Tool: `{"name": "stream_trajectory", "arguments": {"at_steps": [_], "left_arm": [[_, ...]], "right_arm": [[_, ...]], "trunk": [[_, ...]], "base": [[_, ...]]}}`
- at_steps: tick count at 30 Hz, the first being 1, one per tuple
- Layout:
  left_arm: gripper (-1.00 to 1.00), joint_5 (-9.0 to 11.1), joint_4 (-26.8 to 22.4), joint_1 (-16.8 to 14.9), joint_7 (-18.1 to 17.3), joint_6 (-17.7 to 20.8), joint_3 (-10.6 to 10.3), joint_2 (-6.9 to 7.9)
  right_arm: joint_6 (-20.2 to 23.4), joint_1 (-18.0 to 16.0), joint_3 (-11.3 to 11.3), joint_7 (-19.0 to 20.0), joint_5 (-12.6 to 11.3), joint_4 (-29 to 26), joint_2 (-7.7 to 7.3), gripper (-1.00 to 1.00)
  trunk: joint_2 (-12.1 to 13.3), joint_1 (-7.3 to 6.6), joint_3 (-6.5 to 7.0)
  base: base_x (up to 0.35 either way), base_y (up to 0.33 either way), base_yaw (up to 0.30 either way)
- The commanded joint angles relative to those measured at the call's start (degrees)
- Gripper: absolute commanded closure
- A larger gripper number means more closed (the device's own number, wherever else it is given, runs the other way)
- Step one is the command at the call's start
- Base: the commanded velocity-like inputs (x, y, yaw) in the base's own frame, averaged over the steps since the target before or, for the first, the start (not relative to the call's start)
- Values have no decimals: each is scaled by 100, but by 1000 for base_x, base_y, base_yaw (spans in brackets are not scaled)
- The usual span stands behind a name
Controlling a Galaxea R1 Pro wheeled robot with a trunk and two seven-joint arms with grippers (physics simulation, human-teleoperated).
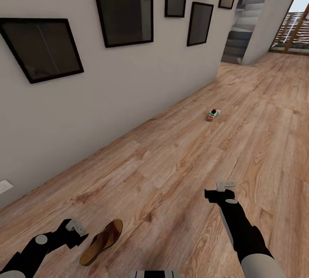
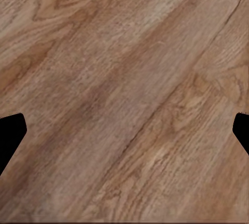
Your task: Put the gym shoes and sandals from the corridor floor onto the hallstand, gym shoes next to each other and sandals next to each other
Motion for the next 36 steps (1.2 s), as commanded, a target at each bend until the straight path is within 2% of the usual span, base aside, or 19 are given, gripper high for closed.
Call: {"name": "stream_trajectory", "arguments": {"at_steps": [1, 9, 17, 22, 32, 36], "left_arm": [[-100, -59, -6, -4, -40, -36, 7, -6], [-100, -64, 23, -1, -70, -29, -341, -4], [-100, -54, 79, 7, -94, -44, -497, 14], [-100, -64, 79, 9, -252, -52, -507, 23], [-100, -73, 77, 15, -461, -69, -496, 38], [-100, -73, 77, 17, -476, -76, -495, 41]], "right_arm": [[28, -2, -8, 2, 28, -7, 5, -100], [28, -2, -8, 2, 27, -6, 5, -100], [28, -2, -8, -5, 28, -6, 5, -100], [28, -2, -8, -6, 29, -7, 5, -100], [28, -2, -8, -7, 30, -14, 5, -100], [28, -2, -8, -7, 29, -14, 5, -100]], "trunk": [[-4, 1, -27], [-14, 22, -215], [-25, 42, -449], [-28, 48, -536], [-28, 48, -563], [-33, 58, -654]], "base": [[0, 0, 0], [0, 0, 0], [0, 0, 0], [0, 0, 0], [0, 0, 0], [0, 0, 0]]}}
